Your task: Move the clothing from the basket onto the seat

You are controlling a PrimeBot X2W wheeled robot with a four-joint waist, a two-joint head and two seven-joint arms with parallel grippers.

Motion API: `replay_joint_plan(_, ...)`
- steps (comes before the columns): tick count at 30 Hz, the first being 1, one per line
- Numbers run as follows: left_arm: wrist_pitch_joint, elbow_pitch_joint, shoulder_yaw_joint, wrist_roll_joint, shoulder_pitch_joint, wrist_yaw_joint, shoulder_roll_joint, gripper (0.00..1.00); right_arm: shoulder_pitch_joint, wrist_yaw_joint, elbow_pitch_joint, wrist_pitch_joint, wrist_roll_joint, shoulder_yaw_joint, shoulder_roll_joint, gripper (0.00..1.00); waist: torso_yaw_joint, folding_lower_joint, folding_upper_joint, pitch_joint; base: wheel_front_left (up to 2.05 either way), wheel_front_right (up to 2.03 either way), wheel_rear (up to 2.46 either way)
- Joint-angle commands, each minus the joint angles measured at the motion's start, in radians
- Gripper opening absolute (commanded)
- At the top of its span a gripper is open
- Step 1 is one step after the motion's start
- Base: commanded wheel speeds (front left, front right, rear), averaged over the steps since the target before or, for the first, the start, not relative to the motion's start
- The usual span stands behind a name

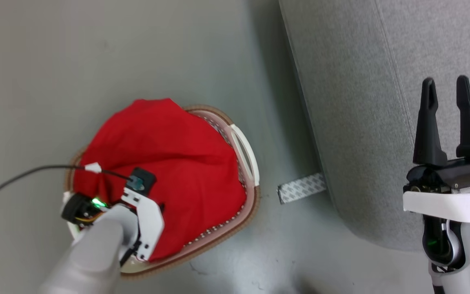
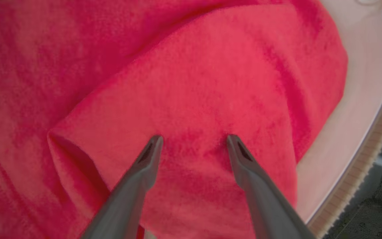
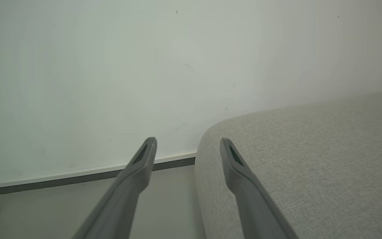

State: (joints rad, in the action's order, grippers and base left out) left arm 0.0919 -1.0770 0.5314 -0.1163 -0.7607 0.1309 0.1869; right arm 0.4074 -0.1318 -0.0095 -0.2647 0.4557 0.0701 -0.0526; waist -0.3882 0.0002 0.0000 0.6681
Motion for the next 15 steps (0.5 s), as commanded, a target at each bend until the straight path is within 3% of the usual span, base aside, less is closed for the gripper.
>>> replay_joint_plan(1, 0.007, -0.014, 0.009, -0.004, -0.019, -0.002, 0.016, 1.0, 0.016, 0.002, -0.009, 0.001, 0.011, 0.006, 0.003, 1.0, -0.029, -0.0002, 0.0, 0.039, 0.0, 0.0, 0.0)
replay_joint_plan(15, 0.138, -0.162, 0.195, 0.06, -0.112, -0.001, 0.074, 1.0, 0.046, 0.002, -0.017, 0.001, 0.102, 0.065, 0.003, 1.0, -0.114, -0.0002, 0.0, 0.158, 0.0, 0.0, 0.0)
